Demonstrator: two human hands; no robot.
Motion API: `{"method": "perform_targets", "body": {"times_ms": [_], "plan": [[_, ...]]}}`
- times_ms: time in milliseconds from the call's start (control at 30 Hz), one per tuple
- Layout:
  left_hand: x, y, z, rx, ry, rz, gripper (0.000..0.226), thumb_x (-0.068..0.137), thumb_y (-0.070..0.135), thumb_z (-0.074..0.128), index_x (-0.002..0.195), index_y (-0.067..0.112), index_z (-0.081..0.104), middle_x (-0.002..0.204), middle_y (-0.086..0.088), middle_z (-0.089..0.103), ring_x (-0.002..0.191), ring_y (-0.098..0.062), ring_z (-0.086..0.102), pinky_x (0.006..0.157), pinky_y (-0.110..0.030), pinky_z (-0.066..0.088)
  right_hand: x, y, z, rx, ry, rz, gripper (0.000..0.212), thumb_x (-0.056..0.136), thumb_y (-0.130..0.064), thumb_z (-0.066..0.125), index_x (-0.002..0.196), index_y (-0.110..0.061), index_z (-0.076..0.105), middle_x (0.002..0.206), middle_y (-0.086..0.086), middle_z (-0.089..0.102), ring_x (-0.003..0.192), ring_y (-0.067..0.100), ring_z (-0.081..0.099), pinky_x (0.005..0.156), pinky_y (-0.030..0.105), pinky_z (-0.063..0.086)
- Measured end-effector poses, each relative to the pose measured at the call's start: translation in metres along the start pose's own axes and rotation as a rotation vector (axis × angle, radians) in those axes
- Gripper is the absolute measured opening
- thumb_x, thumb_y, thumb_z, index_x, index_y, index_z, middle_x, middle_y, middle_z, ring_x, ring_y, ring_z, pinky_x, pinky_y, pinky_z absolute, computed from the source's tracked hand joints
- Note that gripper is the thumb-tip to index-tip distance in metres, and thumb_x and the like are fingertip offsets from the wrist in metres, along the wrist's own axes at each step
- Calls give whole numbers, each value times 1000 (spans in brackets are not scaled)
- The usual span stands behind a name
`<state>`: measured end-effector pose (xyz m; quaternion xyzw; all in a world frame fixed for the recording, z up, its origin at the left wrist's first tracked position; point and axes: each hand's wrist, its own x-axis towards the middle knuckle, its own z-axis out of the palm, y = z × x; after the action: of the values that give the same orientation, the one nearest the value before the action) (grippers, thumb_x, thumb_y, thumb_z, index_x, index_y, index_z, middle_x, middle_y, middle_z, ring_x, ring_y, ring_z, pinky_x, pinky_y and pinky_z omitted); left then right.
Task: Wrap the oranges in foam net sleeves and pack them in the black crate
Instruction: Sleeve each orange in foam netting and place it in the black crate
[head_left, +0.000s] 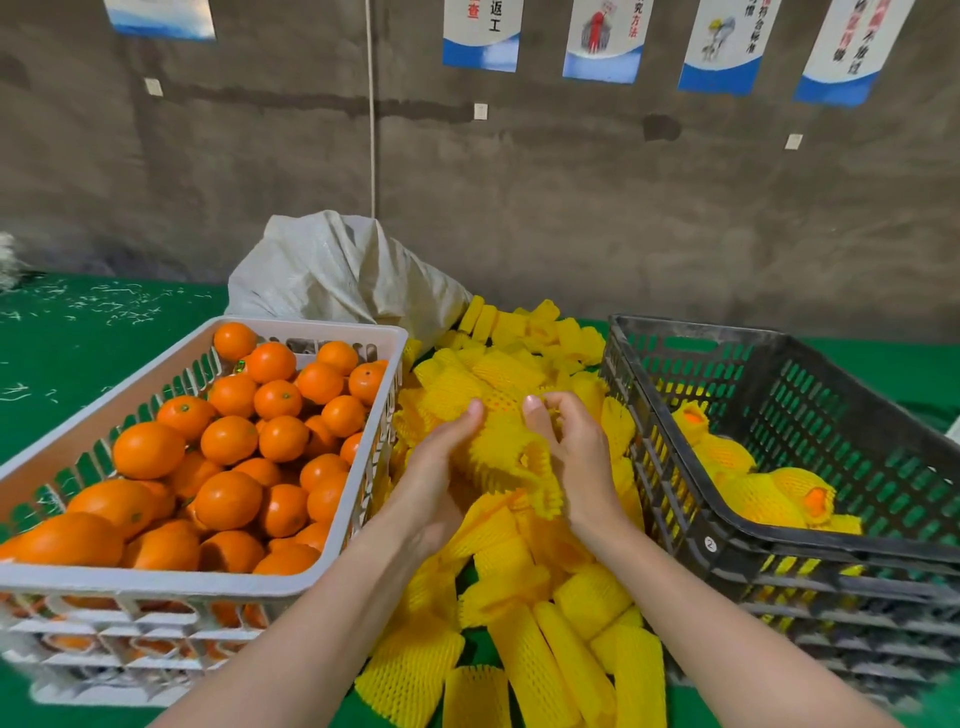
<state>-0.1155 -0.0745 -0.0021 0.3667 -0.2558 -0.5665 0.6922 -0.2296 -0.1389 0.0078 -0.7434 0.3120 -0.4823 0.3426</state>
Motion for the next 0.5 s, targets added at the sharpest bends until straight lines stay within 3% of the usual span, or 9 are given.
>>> {"method": "perform_targets", "body": {"times_ms": [133, 233, 300, 400, 500], "plan": [[3, -2, 3, -194, -25, -38, 40, 85, 43, 54, 83, 13, 79, 90, -8, 74, 78, -19, 72, 59, -28, 57, -2, -3, 8, -50, 71, -85, 17, 95, -26, 48, 86, -11, 52, 65, -8, 46, 59, 1, 45, 56, 22, 34], [3, -3, 4, -173, 27, -28, 46, 74, 46, 58, 103, 12, 70, 97, -11, 73, 81, -21, 72, 60, -30, 58, 6, -4, 9, 6, 119, -43, 20, 96, -20, 47, 78, -12, 50, 66, -8, 45, 61, 2, 44, 57, 16, 33], [3, -3, 4, -151, 29, -47, 55, 71, 48, 59, 114, 14, 64, 104, -12, 72, 85, -22, 72, 64, -32, 58, 13, -5, 9, 107, 126, 36, 31, 97, -19, 47, 66, -14, 44, 61, -3, 40, 58, 8, 37, 55, 23, 31], [4, -2, 4, -244, 42, -81, 59, 67, 48, 63, 114, 13, 63, 101, -15, 72, 82, -26, 72, 64, -36, 59, 13, -5, 15, 268, 72, 182, 37, 95, -24, 48, 64, -8, 41, 63, 12, 37, 62, 19, 34, 56, 30, 28], [5, -2, 4, -304, 62, -112, 53, 72, 50, 62, 110, 13, 64, 95, -17, 73, 77, -29, 72, 61, -38, 58, 9, -2, 20, 353, 35, 328, 40, 94, -30, 49, 60, -10, 44, 55, 5, 47, 55, 11, 44, 51, 24, 36]]}}
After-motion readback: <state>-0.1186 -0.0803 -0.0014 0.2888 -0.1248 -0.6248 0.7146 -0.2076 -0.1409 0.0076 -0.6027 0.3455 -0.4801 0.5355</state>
